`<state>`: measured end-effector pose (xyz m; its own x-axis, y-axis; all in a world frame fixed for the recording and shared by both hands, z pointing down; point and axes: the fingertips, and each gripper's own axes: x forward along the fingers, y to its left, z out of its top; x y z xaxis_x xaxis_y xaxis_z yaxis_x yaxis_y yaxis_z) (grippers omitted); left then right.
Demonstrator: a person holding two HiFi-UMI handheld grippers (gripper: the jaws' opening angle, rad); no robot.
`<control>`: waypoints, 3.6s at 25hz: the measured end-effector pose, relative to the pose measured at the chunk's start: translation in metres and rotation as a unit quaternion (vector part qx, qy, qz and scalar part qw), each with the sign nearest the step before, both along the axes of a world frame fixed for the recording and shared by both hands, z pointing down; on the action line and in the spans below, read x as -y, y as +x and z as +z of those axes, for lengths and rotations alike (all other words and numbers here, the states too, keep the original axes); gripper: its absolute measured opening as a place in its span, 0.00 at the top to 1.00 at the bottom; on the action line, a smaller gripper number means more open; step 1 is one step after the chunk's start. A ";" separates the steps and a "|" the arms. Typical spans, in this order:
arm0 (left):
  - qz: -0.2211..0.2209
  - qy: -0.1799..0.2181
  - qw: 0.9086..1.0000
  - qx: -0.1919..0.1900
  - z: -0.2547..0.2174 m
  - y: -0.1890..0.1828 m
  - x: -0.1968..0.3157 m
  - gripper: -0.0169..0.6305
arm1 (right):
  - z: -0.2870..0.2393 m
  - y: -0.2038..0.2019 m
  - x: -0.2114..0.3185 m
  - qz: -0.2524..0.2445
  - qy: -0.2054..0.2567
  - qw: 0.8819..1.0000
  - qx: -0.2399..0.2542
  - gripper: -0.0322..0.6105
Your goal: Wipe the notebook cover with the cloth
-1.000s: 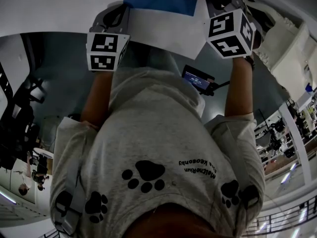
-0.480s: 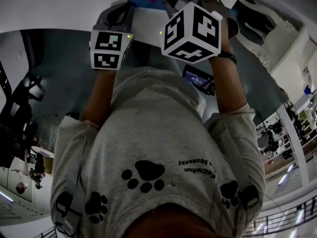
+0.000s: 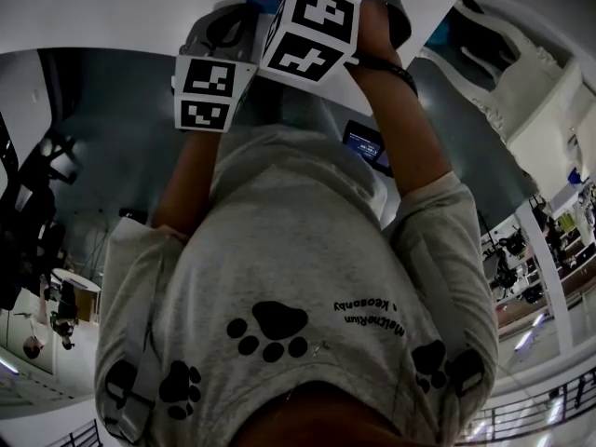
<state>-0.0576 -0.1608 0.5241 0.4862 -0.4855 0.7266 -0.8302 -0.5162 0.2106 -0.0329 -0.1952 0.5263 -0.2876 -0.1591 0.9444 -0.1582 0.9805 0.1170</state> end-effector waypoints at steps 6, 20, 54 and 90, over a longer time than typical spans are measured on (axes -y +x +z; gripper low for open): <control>-0.004 0.002 1.000 0.002 0.000 -0.004 0.002 0.98 | 0.001 -0.002 0.003 0.011 -0.005 1.000 -0.001 0.88; -0.005 0.008 1.000 0.010 0.000 -0.007 0.002 0.98 | 0.001 0.066 0.001 0.070 -0.006 0.998 -0.006 0.88; 0.006 0.010 1.000 0.012 0.002 0.004 0.001 0.98 | -0.059 0.132 -0.031 0.129 0.035 0.991 -0.025 0.88; 0.003 0.019 1.000 0.013 0.001 0.002 0.003 0.98 | 0.007 0.085 -0.054 0.052 -0.053 0.995 -0.071 0.89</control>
<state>-0.0552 -0.1642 0.5255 0.4703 -0.5107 0.7197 -0.8319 -0.5288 0.1684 0.0525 -0.1416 0.5335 -0.1373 -0.0775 0.9875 -0.2484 0.9678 0.0414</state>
